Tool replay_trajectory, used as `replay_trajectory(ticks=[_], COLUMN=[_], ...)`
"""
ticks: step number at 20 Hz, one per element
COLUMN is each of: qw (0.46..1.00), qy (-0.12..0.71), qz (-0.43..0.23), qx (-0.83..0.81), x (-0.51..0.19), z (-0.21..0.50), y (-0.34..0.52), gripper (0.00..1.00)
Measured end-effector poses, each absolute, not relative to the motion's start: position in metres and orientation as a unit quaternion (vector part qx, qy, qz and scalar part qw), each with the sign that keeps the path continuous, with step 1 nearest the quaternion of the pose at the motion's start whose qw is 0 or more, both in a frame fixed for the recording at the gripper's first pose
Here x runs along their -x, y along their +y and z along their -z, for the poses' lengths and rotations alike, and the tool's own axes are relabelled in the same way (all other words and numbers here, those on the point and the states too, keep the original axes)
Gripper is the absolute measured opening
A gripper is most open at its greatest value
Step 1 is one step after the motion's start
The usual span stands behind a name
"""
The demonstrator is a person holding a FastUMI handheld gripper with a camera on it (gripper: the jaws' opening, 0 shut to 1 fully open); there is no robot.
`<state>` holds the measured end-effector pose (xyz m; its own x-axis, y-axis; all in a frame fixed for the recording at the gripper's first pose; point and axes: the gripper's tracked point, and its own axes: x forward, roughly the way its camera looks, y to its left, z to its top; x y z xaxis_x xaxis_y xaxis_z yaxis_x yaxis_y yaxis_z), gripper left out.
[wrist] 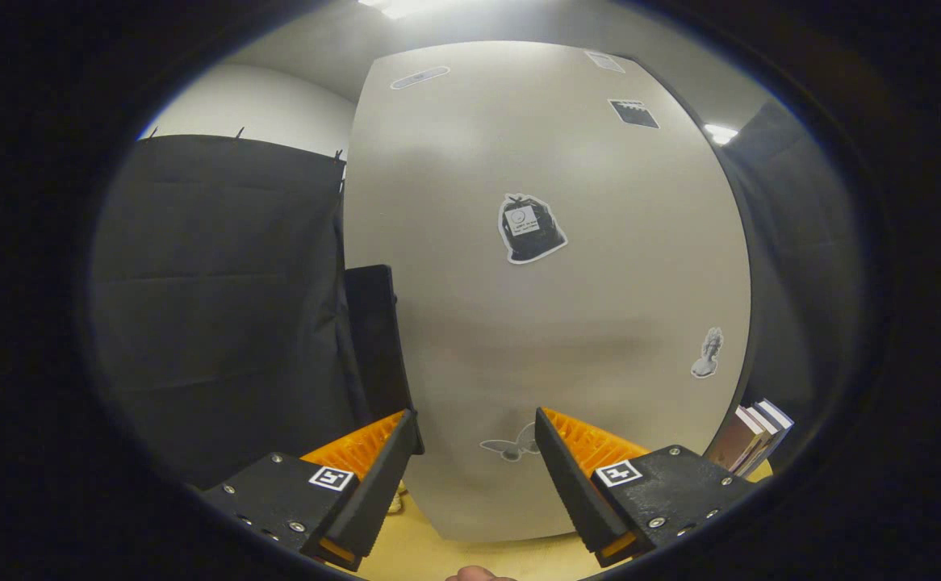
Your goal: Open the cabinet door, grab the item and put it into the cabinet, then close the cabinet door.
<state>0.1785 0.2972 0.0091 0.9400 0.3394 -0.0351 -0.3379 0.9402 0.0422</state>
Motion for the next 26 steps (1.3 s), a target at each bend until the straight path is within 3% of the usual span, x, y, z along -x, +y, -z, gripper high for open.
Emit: replay_trajectory(ticks=[11, 26], qw=[0.998, 0.999], qy=[-0.013, 0.014], qz=[-0.062, -0.047], qx=[-0.013, -0.022], x=[-0.135, -0.107], z=[-0.023, 0.000], y=[0.264, 0.230], gripper=[0.92, 0.92])
